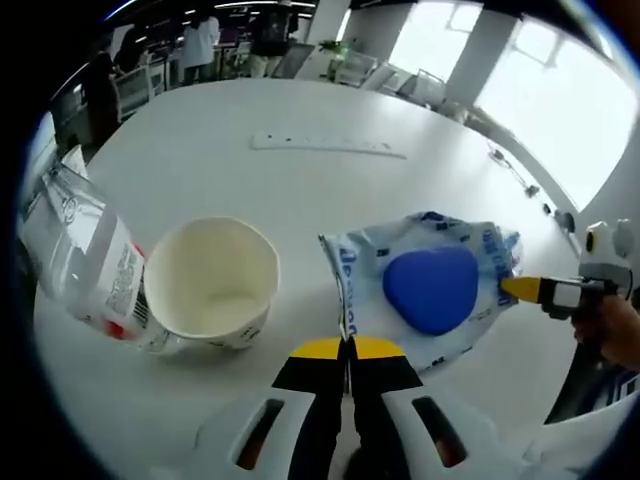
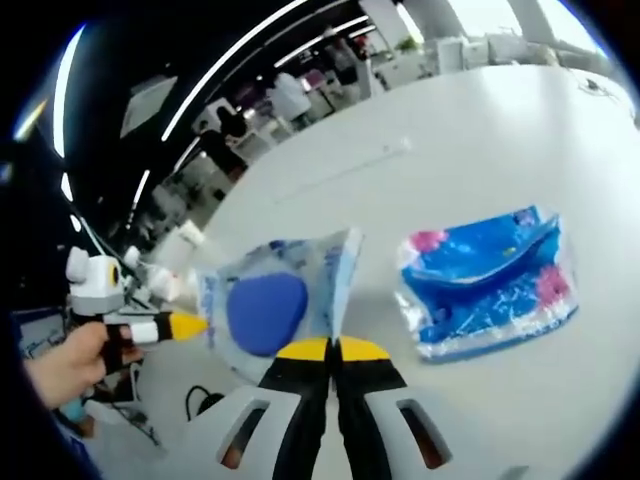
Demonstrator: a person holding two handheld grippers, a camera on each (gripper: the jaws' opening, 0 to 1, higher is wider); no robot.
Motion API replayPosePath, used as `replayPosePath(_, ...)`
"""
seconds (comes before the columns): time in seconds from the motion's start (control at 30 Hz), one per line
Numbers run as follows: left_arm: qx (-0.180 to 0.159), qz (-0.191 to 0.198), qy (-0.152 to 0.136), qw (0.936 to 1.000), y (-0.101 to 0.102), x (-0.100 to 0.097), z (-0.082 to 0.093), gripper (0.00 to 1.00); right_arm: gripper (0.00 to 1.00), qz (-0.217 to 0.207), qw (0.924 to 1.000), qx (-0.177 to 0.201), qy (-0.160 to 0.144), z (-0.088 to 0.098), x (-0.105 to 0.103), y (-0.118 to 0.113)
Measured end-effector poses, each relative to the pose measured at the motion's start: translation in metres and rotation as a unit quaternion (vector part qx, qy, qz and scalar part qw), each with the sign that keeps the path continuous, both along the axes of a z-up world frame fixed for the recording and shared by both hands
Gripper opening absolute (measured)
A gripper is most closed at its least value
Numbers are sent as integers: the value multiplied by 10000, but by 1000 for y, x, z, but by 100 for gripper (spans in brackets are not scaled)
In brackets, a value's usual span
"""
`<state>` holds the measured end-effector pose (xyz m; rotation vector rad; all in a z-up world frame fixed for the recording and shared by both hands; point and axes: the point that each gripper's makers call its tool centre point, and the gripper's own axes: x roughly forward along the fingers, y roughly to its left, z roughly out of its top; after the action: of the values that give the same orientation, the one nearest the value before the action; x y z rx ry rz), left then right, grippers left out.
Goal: Arrange the tabletop items into an orderly group along one side of the table until the central work area is clear of visible clutter.
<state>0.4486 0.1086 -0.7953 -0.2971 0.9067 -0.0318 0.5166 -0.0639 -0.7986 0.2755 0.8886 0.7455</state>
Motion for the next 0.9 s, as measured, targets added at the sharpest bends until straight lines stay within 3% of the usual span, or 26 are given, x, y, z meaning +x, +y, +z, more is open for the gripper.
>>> replayPosePath(0.27, 44, 25, 71, 10000, 4, 3, -5, 0, 0, 99, 9999, -98, -32, -7, 2, 3)
replayPosePath(0.37, 143, -30, 97, 9998, 6, 4, -8, 0, 0, 471, 9980, -256, -325, -8, 2, 6)
replayPosePath(0.57, 95, 36, 105, 9999, 7, 9, -10, 0, 0, 396, 9984, -345, -229, -15, 6, 5)
replayPosePath(0.67, 105, 14, 131, 9999, 6, 9, -12, 0, 0, 467, 9975, -437, -306, -16, 8, 5)
replayPosePath(0.73, 238, -100, 207, 9995, 6, 8, -17, 0, 0, 693, 9946, -532, -552, -15, 9, 7)
replayPosePath(0.9, 265, -66, 215, 9994, 7, 7, -19, 0, 0, 784, 9931, -651, -587, -18, 8, 8)
